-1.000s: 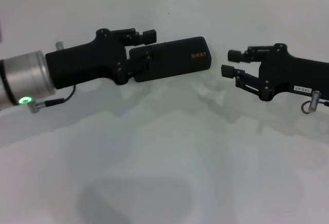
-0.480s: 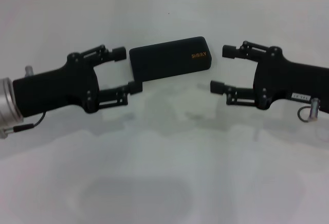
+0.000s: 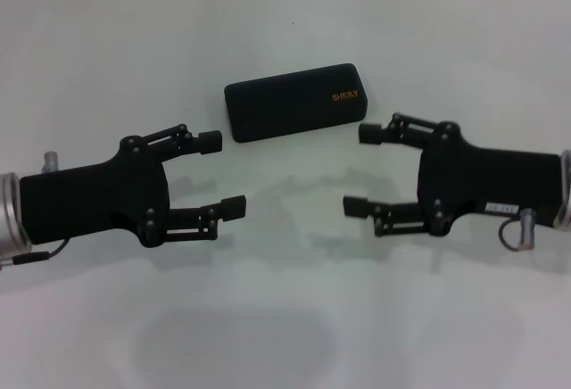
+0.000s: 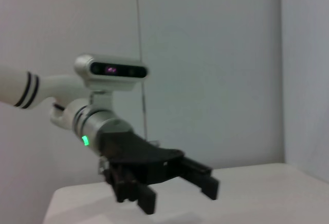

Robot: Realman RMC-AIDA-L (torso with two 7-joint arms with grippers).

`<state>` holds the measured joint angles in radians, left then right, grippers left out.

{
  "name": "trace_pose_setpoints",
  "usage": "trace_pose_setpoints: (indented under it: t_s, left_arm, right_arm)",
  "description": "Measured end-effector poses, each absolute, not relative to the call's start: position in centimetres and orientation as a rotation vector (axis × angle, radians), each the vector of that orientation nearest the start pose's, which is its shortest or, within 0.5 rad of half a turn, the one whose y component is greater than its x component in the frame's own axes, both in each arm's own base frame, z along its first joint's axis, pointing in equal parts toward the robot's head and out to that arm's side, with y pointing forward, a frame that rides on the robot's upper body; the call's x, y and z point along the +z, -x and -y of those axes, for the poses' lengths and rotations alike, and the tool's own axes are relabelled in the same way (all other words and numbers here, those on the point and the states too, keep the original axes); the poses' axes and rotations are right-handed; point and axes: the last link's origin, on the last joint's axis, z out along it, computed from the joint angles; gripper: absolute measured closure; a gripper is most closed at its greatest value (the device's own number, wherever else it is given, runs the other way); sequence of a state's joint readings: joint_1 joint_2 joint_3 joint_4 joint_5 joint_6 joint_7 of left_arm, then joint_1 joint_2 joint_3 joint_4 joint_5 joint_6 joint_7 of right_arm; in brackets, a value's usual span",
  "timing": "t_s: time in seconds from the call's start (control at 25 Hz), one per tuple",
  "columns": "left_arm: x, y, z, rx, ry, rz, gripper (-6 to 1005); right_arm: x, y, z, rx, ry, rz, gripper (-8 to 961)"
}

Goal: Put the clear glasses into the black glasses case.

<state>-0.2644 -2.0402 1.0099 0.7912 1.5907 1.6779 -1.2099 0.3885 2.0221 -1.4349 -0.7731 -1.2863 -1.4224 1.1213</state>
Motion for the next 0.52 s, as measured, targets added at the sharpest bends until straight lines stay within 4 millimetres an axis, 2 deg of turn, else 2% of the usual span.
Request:
trace_pose_setpoints:
  t_s: [0.2,0.52]
  left_arm:
    - [1.49,26.98,-26.68,-0.93,2.704,0.364,106]
    - [1.23,27.02,-26.51,-0.926,2.71,0.371,106]
  right_arm:
    - [-3.84,-20.25,-30.19,0.927,2.826,-0.075,77]
    - [-4.04,-20.33,-30.15,0.923,2.825,-0.078,77]
